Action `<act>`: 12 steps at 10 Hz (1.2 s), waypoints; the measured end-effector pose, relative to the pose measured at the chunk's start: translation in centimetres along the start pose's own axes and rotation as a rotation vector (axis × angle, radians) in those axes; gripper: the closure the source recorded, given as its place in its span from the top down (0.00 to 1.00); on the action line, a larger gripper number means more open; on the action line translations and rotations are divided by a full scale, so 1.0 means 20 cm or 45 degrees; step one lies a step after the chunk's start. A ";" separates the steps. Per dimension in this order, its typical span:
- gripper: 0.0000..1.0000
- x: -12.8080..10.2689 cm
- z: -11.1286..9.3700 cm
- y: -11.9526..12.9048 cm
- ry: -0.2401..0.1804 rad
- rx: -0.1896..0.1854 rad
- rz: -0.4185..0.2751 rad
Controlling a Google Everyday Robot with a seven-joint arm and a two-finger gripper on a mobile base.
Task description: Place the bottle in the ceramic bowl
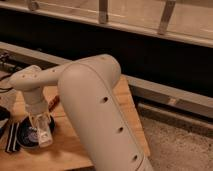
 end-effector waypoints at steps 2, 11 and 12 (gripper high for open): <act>0.43 -0.02 0.00 -0.01 -0.004 -0.002 -0.002; 0.89 -0.01 0.01 0.01 -0.002 0.006 -0.022; 0.89 -0.01 0.01 0.02 -0.002 0.005 -0.026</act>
